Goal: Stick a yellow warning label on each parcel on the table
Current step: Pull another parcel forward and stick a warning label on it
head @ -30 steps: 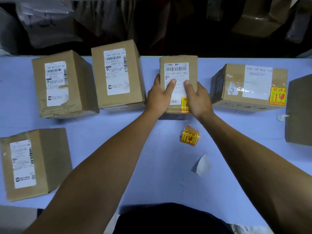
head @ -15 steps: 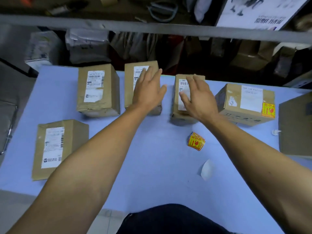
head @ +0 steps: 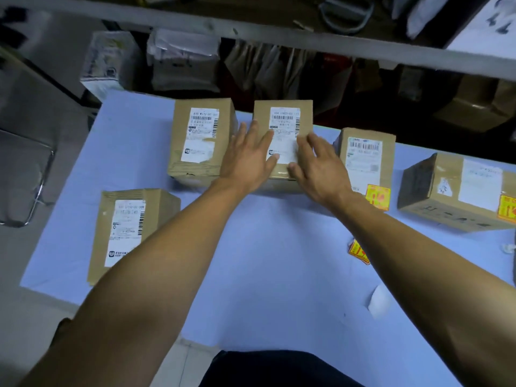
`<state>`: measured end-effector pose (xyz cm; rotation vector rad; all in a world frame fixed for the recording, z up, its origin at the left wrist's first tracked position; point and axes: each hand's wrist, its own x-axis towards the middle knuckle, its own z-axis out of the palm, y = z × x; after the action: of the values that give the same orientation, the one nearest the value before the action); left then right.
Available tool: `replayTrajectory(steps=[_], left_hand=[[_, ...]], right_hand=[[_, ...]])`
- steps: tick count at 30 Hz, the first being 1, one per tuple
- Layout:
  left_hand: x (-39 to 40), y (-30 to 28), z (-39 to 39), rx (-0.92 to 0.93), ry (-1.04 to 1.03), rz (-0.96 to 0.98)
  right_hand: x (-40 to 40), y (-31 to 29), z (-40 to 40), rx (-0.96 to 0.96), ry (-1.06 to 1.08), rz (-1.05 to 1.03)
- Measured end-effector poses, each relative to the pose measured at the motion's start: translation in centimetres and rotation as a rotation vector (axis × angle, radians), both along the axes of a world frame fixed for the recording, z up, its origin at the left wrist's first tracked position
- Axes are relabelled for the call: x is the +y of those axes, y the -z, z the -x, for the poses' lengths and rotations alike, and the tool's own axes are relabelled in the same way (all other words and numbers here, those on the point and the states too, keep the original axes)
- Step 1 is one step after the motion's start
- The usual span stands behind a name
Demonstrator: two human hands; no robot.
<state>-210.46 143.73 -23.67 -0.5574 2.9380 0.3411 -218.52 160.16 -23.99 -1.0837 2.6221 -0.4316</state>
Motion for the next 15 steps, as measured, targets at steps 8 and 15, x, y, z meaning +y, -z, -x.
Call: replayTrajectory(steps=[8,15], left_hand=[[-1.3,3.8,3.1,0.073,-0.050,-0.190],[-1.1,5.4,2.8,0.211,-0.065,-0.310]], right_hand=[[-3.1,3.3,2.9,-0.137,0.112,0.140],[-3.1,4.9,3.0,-0.186,0.090,0.247]])
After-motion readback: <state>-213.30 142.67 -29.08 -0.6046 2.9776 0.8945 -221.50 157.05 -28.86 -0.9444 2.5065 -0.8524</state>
